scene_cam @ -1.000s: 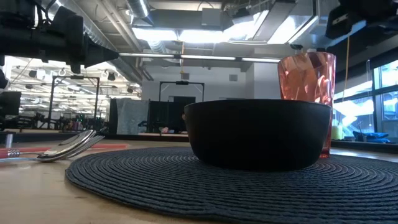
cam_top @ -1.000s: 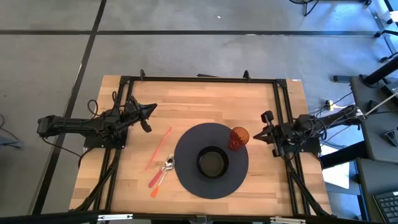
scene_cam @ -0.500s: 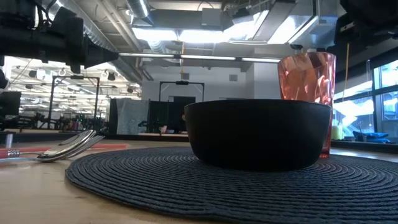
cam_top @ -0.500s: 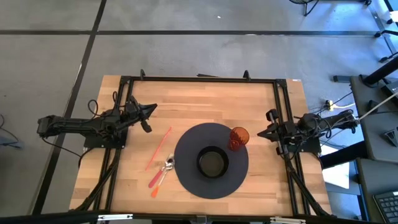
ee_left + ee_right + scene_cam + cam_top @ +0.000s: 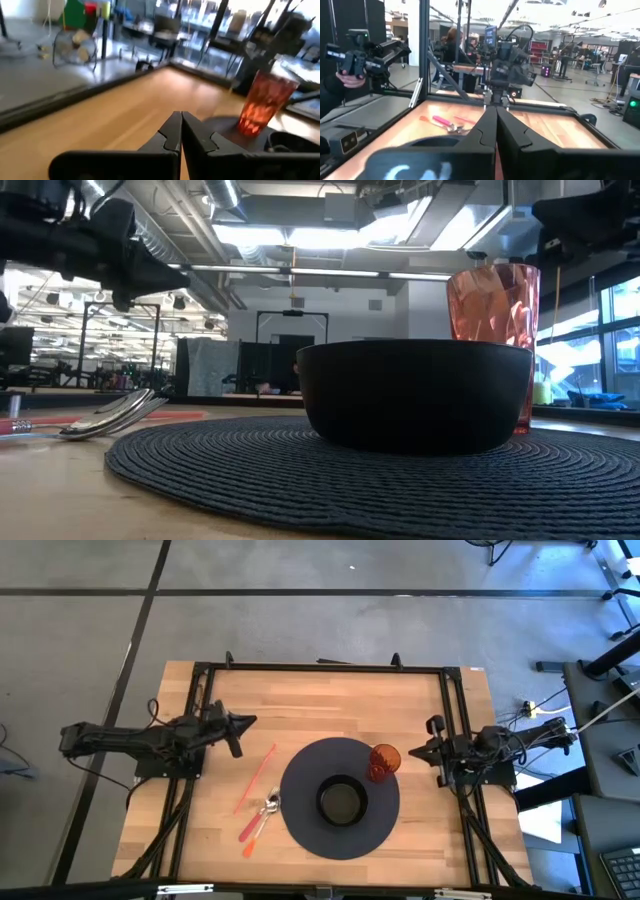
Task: Pick & Place Utensil
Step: Put the orange straw into the orange glass on the black mat
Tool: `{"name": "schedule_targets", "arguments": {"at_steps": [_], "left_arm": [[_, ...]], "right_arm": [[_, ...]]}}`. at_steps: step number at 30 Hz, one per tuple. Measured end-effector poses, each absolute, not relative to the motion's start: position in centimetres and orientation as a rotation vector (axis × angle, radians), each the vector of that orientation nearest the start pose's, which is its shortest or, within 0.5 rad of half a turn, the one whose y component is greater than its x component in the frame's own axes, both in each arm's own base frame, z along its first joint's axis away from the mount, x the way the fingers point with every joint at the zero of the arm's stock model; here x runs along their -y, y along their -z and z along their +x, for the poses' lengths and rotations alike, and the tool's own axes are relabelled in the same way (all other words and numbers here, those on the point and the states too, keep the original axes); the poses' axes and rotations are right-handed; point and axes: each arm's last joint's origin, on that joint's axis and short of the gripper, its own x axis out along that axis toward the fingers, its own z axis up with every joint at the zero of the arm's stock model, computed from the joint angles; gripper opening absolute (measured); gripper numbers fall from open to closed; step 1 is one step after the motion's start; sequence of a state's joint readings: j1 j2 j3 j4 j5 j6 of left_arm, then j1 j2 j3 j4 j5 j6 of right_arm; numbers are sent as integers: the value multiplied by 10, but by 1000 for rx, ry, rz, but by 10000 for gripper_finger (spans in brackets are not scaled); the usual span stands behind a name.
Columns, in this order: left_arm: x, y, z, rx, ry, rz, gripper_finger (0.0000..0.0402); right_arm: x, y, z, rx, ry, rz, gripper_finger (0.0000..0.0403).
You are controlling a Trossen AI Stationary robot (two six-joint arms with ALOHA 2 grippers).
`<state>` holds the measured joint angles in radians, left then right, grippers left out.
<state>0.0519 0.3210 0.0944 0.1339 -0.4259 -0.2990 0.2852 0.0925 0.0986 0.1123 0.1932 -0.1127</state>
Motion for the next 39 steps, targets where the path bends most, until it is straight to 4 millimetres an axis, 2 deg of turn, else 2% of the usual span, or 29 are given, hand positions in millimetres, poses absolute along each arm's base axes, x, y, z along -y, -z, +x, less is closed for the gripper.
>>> {"name": "schedule_targets", "arguments": {"at_steps": [5, 10, 16, 23, 30, 39], "left_arm": [[-14, -201, 125, -185, -553, -286, 3], [-8, -211, 144, -475, -598, -386, 3], [-2, -205, 179, -701, -577, -421, 4], [3, -198, 213, -871, -549, -465, 12], [-1, -190, 226, -1139, -582, -506, 79], [-17, -164, 245, -1277, -619, -560, 193]], "right_arm": [[-22, -204, 95, 150, -85, -71, 11], [-22, -203, 95, 146, -86, -69, 8], [-22, -204, 94, 151, -96, -47, 6], [-22, -204, 94, 150, -96, -43, 20], [-22, -204, 94, 150, -97, -43, 4], [-22, -204, 95, 149, -100, -4, 22]]}}
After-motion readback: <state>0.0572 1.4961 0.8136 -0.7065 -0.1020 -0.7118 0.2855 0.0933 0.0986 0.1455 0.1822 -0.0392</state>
